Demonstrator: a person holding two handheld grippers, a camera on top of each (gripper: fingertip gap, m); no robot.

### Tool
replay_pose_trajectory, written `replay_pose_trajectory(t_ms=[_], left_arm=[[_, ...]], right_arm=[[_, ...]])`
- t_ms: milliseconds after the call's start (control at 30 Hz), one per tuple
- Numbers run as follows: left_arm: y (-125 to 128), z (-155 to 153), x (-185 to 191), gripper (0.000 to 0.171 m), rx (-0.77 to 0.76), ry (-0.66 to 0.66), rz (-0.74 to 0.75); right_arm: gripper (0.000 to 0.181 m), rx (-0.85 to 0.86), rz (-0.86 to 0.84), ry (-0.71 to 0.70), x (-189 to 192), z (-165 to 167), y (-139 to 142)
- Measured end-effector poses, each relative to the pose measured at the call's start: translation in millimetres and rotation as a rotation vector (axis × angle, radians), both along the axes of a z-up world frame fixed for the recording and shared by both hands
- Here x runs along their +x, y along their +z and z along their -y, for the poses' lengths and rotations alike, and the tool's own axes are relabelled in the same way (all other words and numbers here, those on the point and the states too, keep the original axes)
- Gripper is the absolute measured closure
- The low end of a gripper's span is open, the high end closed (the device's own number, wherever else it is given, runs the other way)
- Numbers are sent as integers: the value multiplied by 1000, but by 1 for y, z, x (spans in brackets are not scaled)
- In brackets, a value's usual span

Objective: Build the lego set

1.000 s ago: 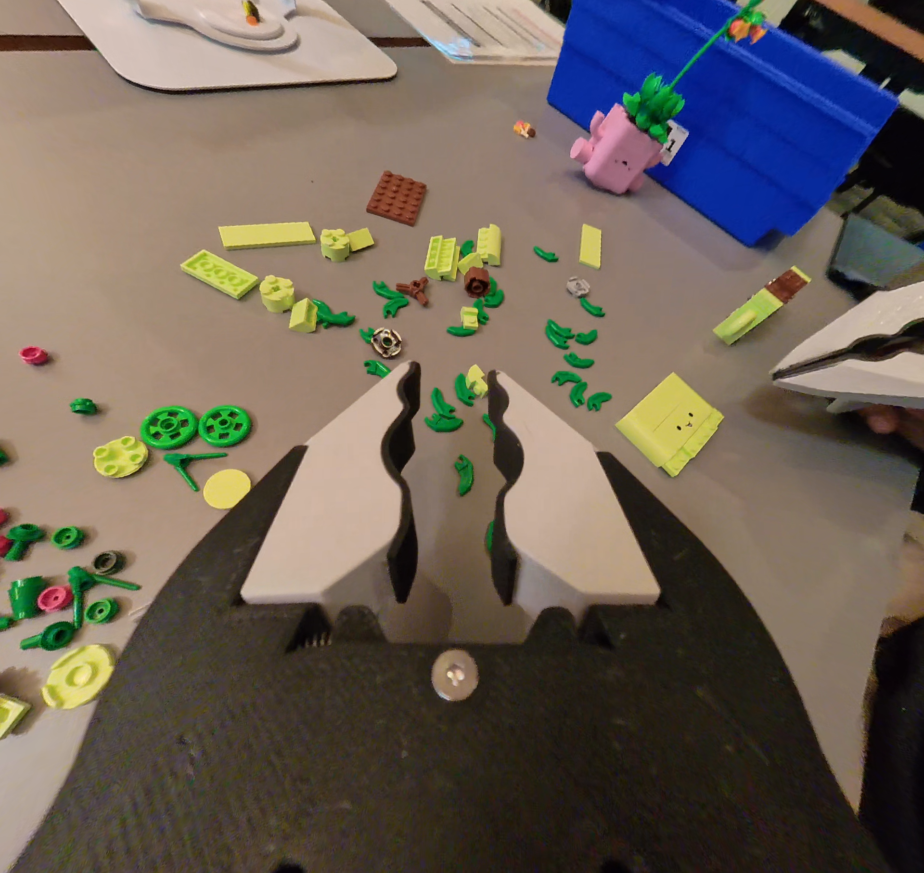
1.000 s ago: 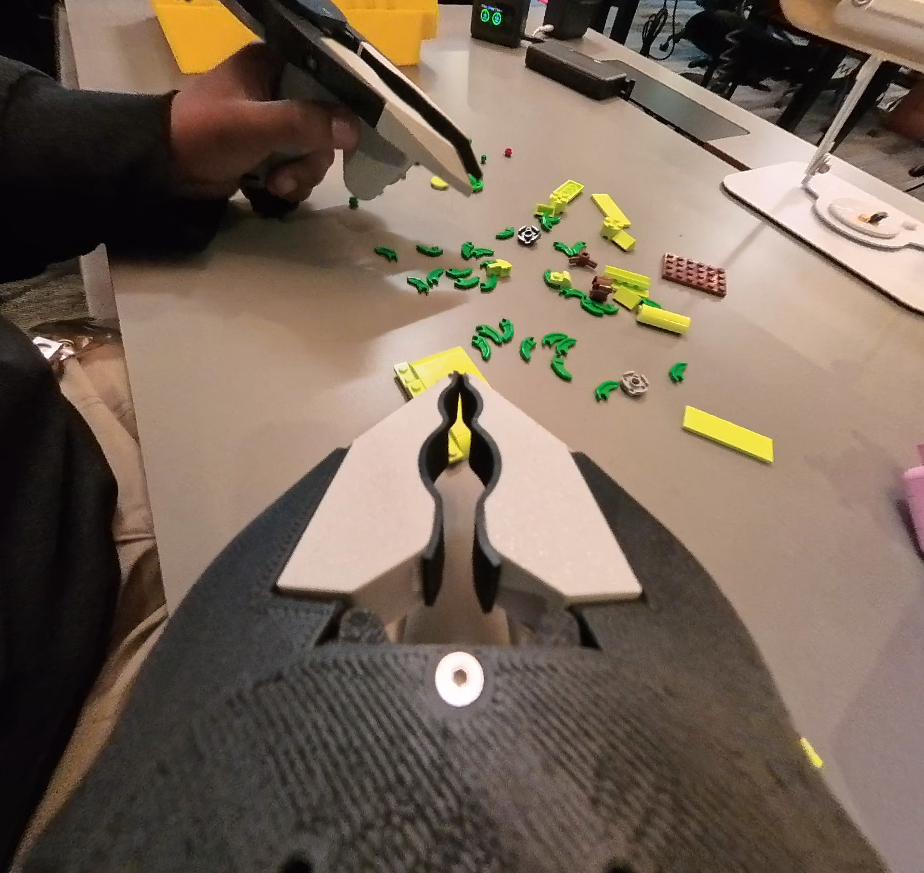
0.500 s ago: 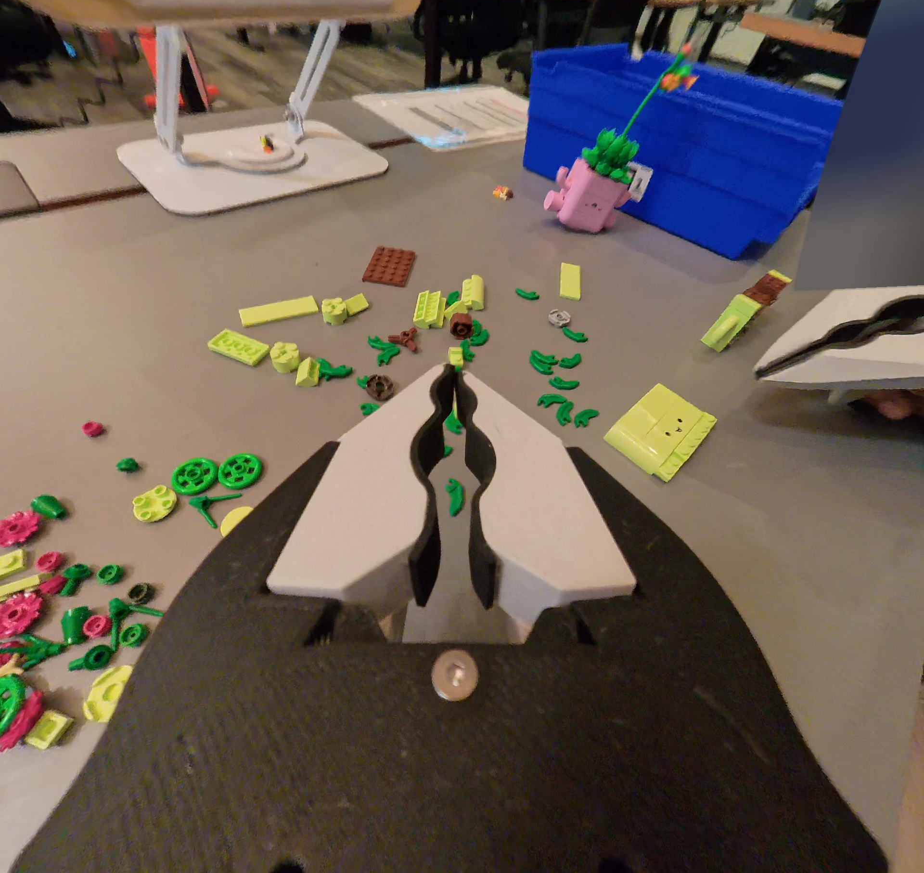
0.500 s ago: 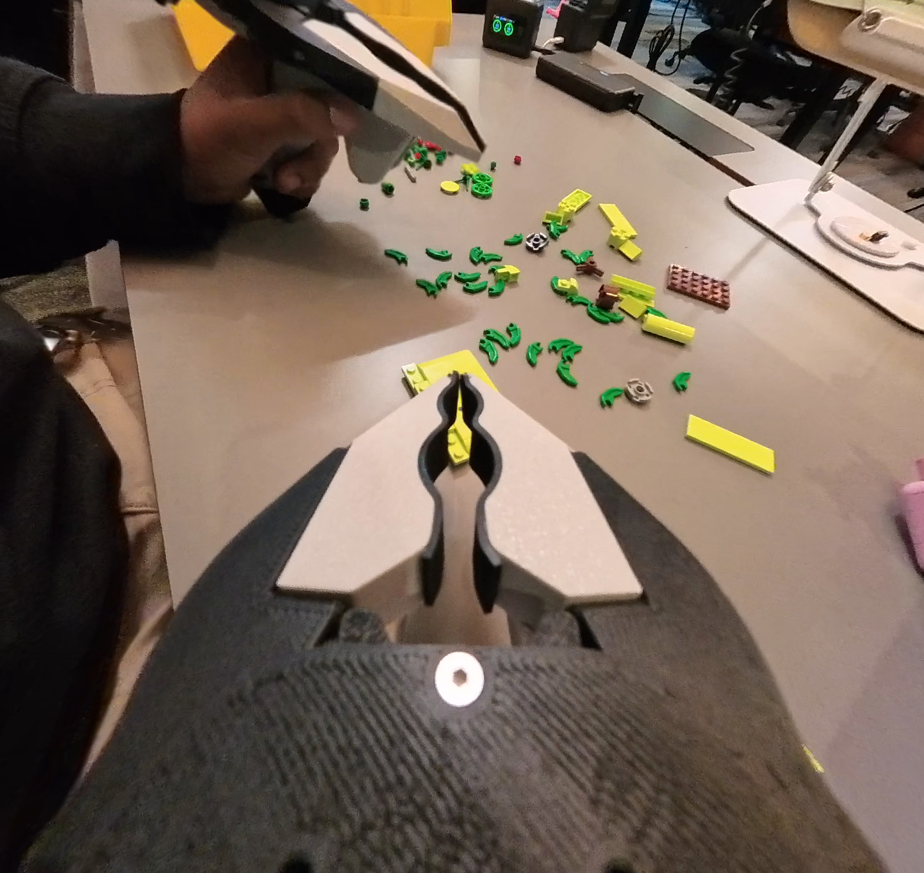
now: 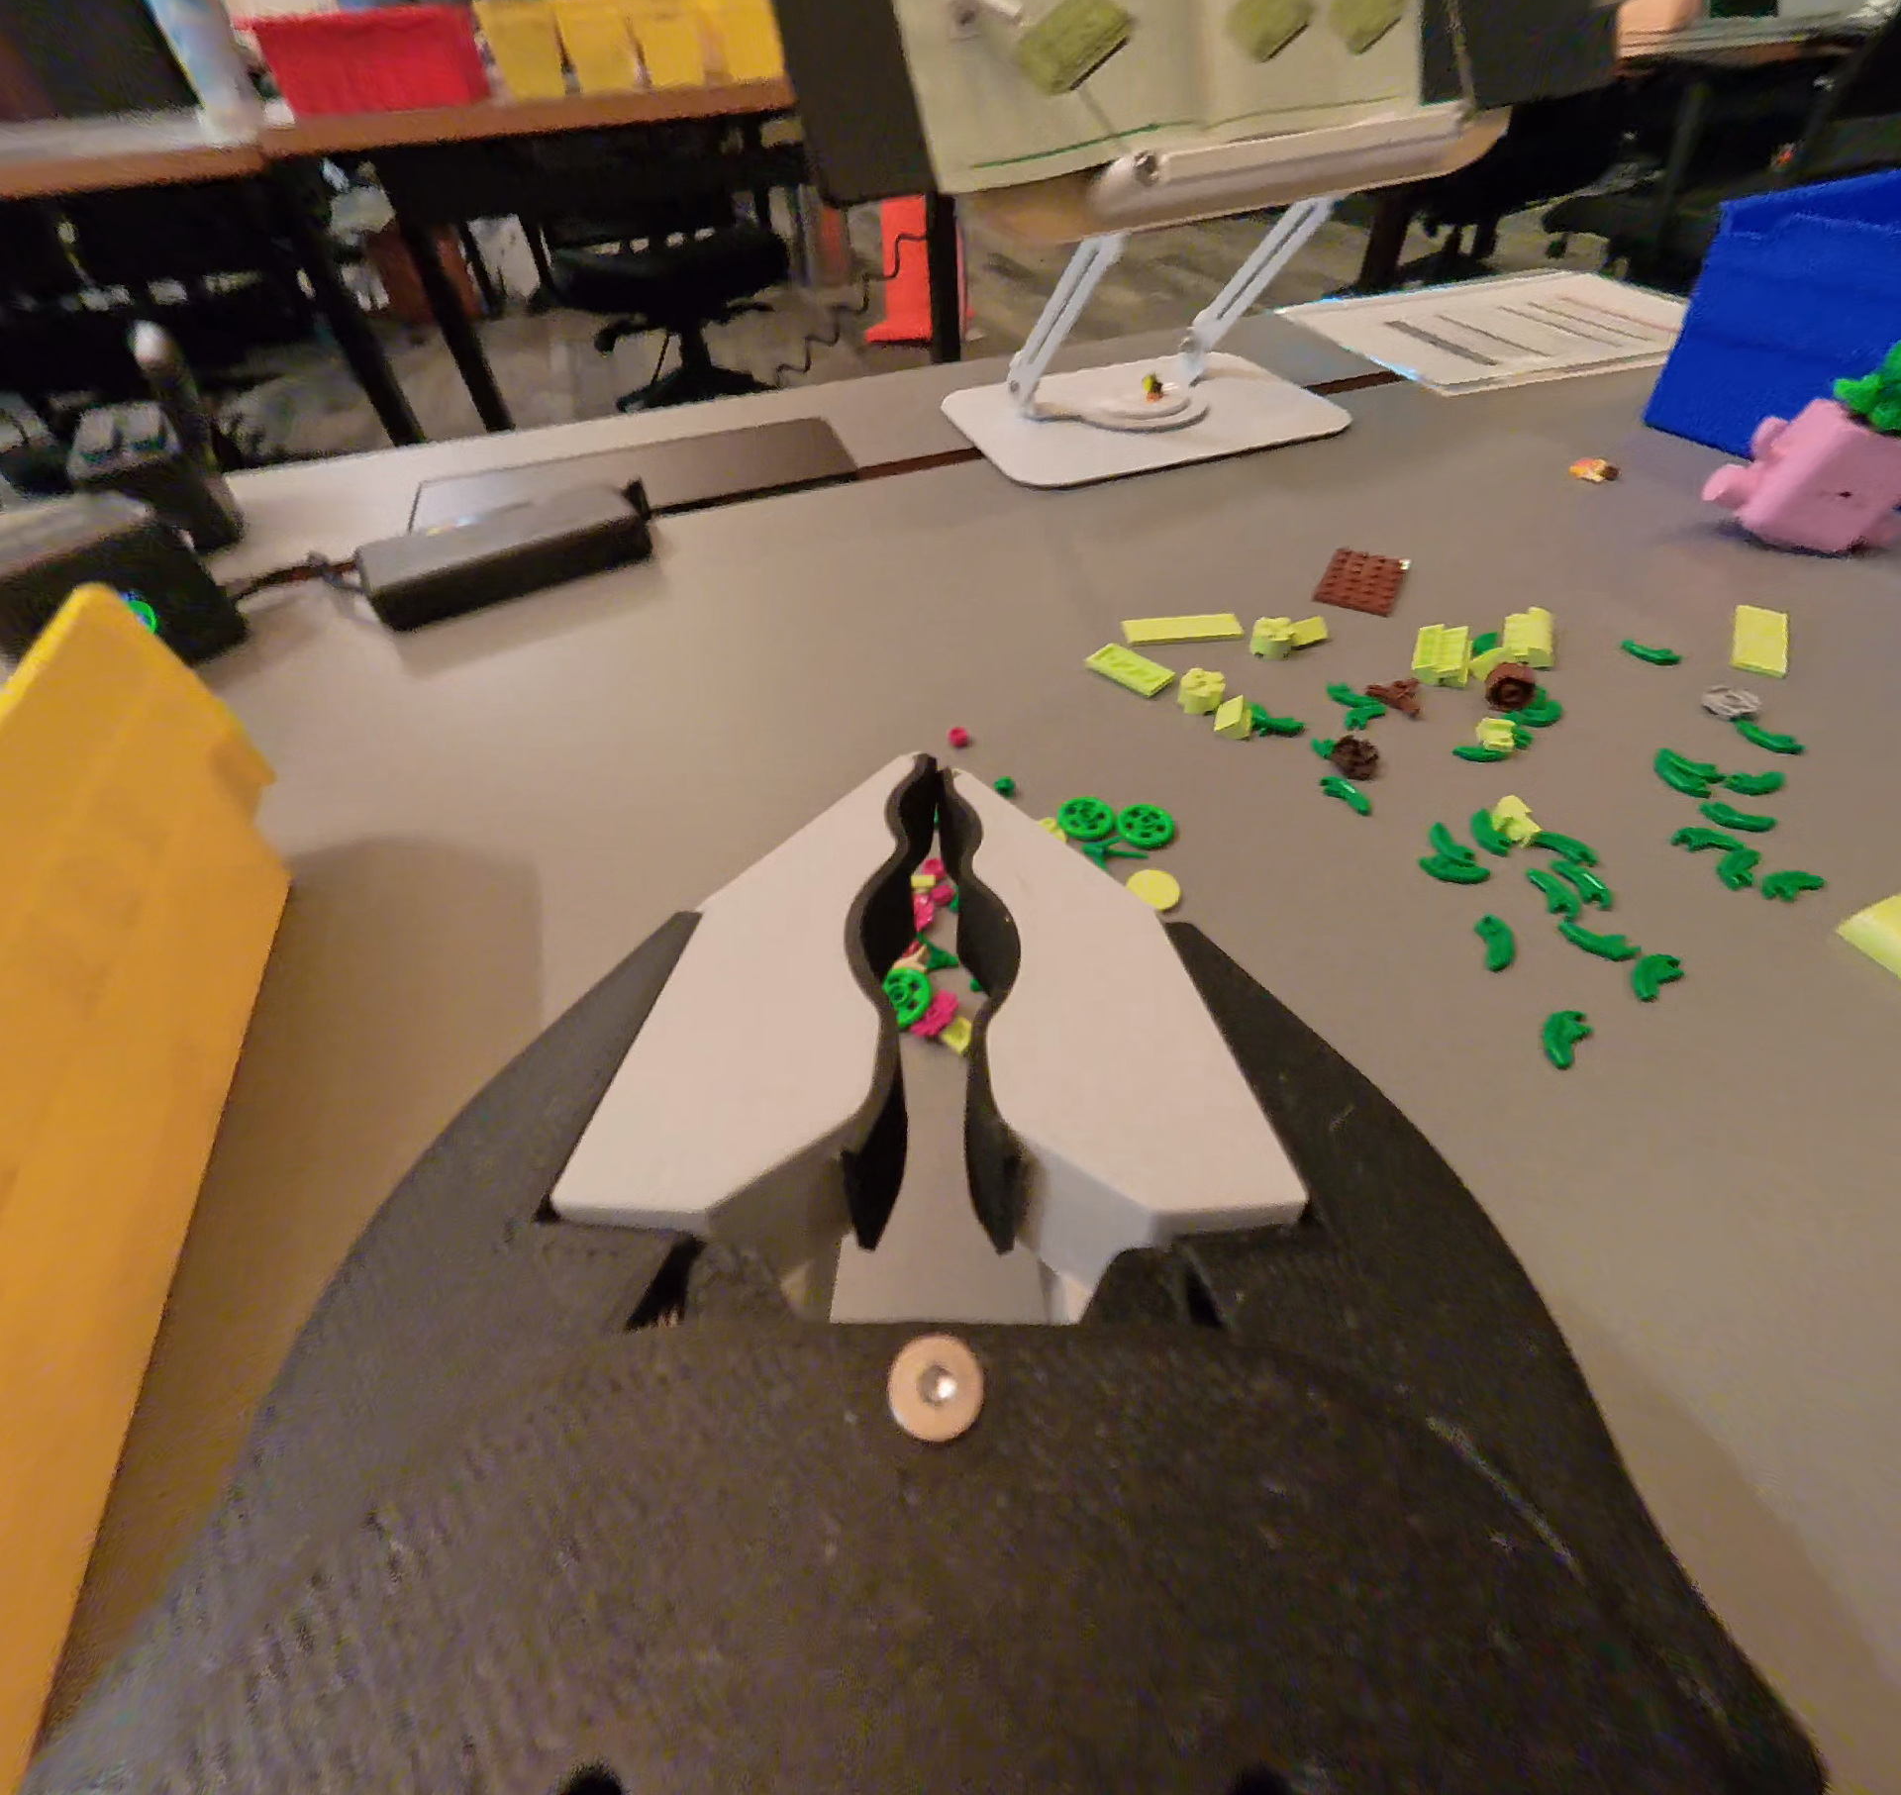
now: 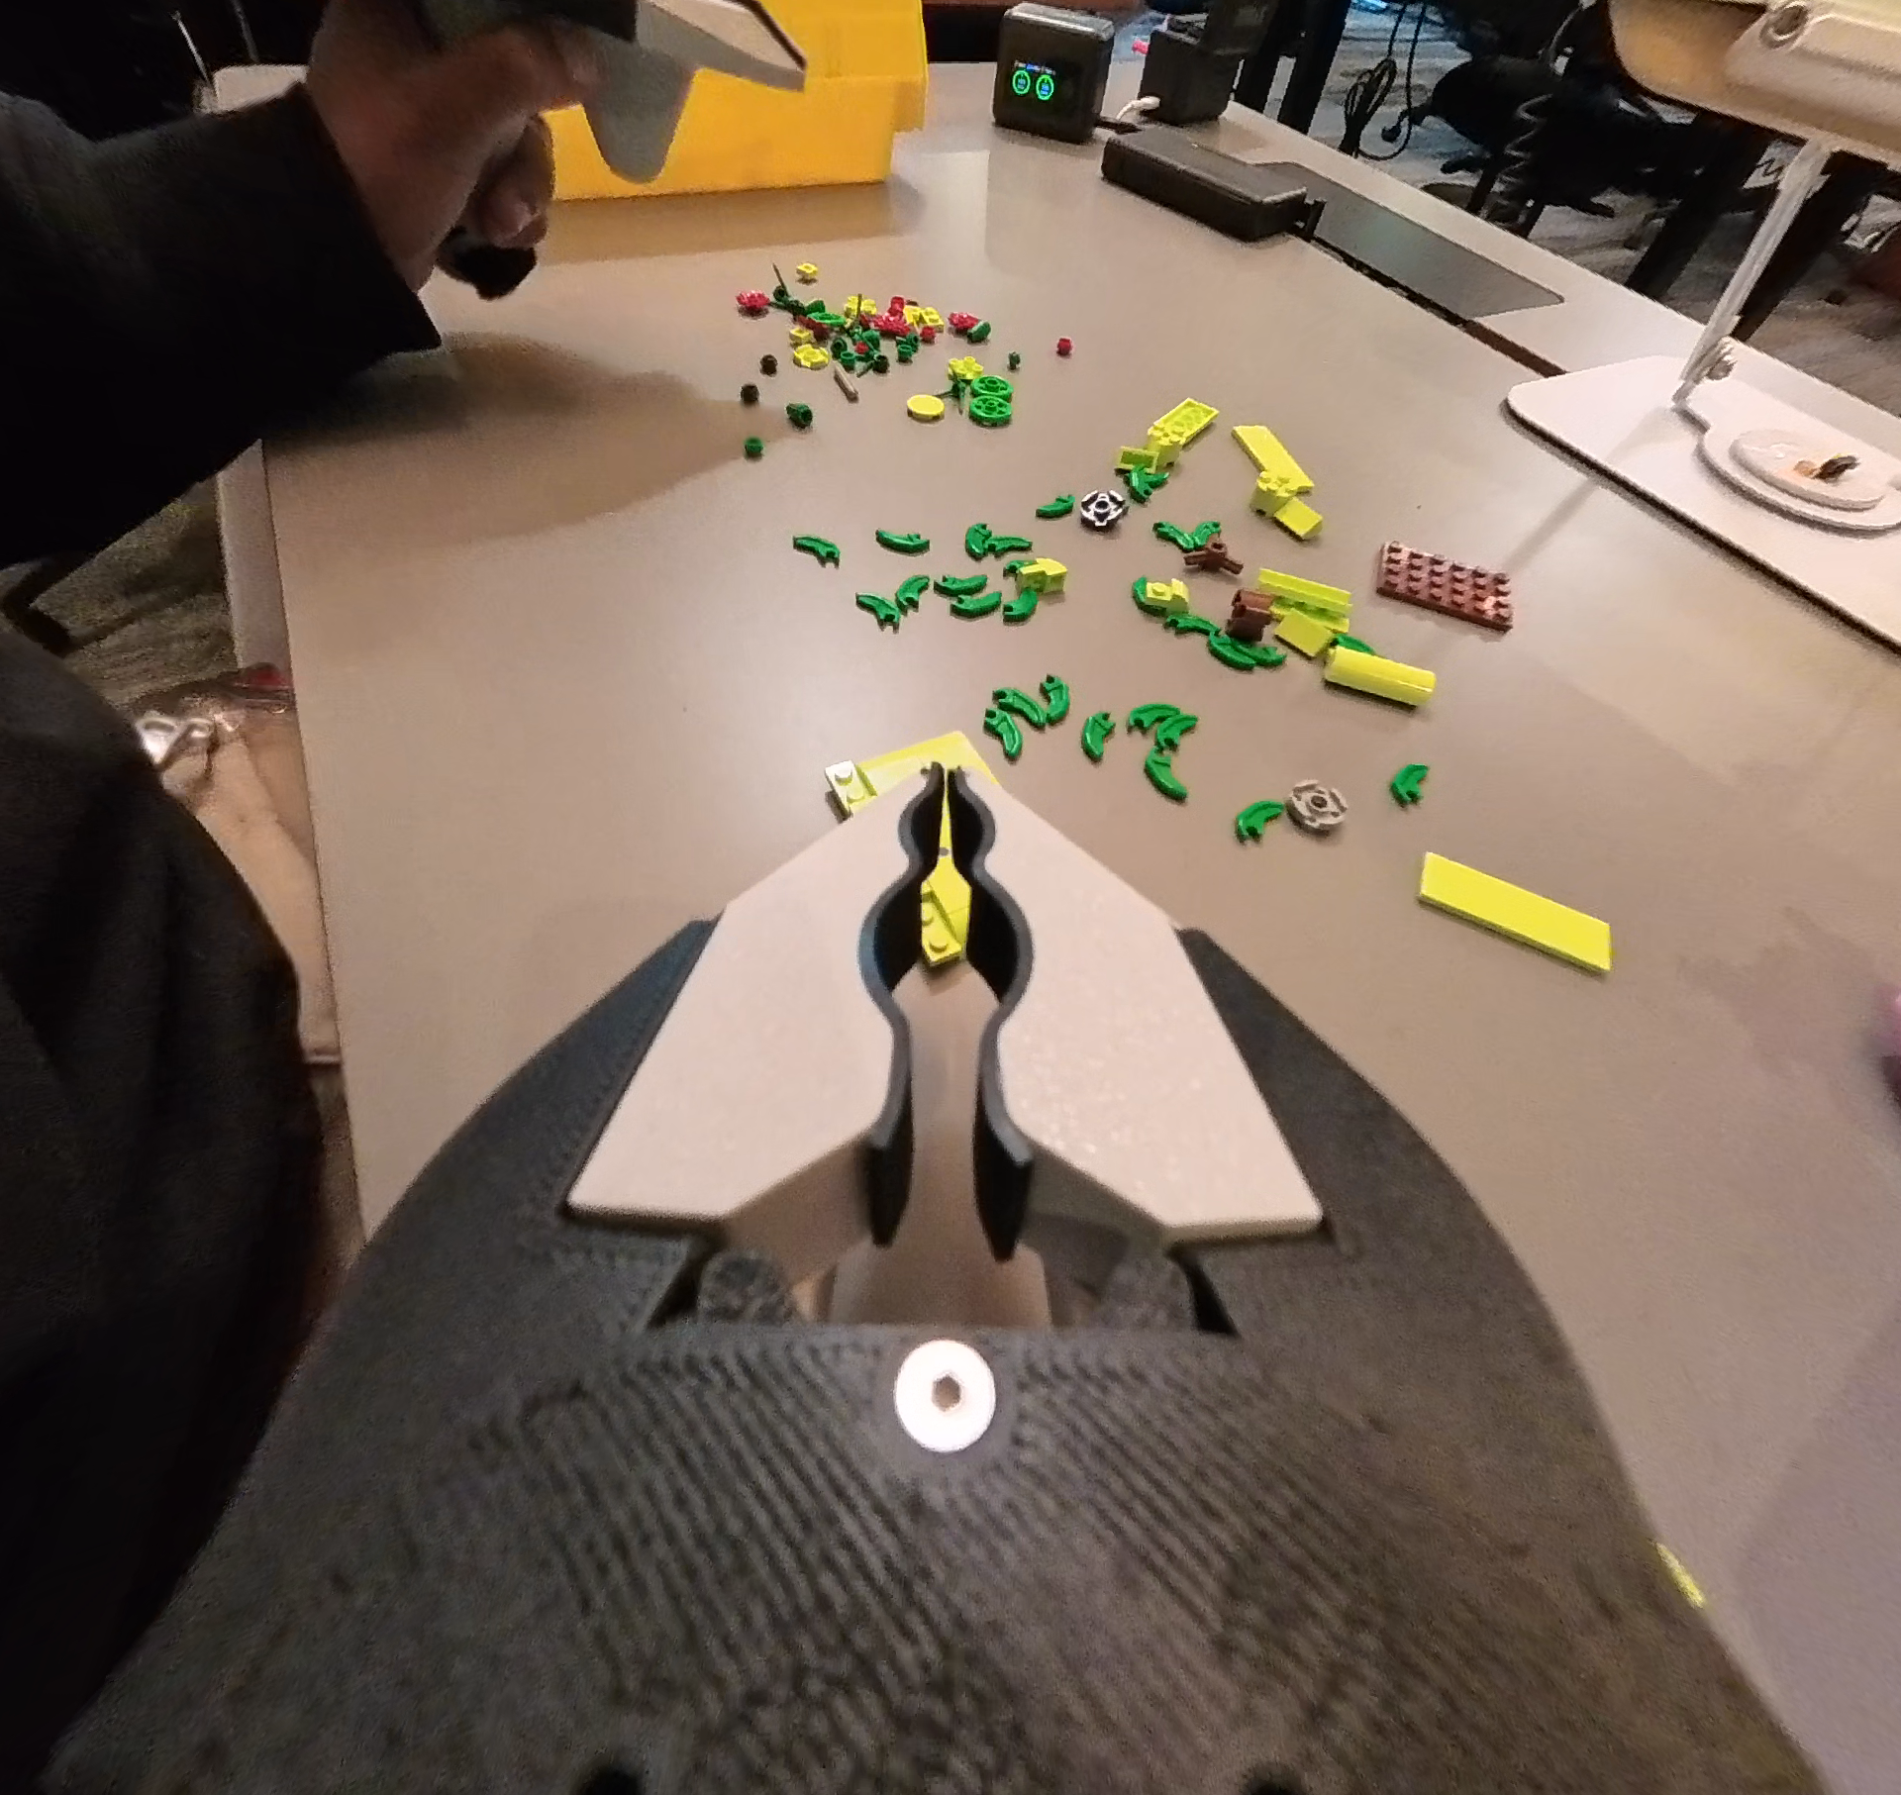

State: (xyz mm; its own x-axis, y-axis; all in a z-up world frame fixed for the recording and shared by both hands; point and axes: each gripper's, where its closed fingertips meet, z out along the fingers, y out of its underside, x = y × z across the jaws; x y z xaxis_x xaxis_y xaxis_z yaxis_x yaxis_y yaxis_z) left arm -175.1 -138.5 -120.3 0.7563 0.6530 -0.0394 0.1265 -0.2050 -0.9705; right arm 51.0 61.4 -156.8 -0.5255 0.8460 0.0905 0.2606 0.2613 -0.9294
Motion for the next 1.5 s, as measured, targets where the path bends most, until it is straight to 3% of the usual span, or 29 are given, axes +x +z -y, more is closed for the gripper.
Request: replay_pose_trajectory(t_ms=[200, 367, 500, 667, 900, 1000, 1167, 1267, 1367, 1500], left_arm=[[-25, 7, -15, 171, 17, 39, 149], [-51, -6, -22, 171, -64, 37, 289], [-58, -23, -36, 158, -97, 4, 321], [-89, -22, -58, 147, -232, 44, 478], [-94, -25, -55, 146, -288, 25, 464], [-96, -27, -57, 153, -342, 37, 422], [-93, -30, -54, 156, -377, 19, 363], [-79, -34, -48, 156, -332, -21, 272], [-59, -50, -24, 156, -278, -134, 161], [-21, -98, 48, 156, -179, -413, 73]], right_arm=[[181, 33, 24, 4, -3, 2, -6], [181, 80, -73, -17, 1, 2, 3], [181, 109, -91, -27, 1, 2, 3], [181, 122, -97, -42, 0, 1, 3], [181, 98, -90, -44, -1, -1, 4], [181, 103, -87, -42, -1, 0, 3], [181, 120, -69, -38, -1, 1, -1], [181, 128, -78, -39, -1, 2, 0], [181, 127, -91, -40, 0, 2, 2], [181, 90, -93, -49, -1, -2, 5]])
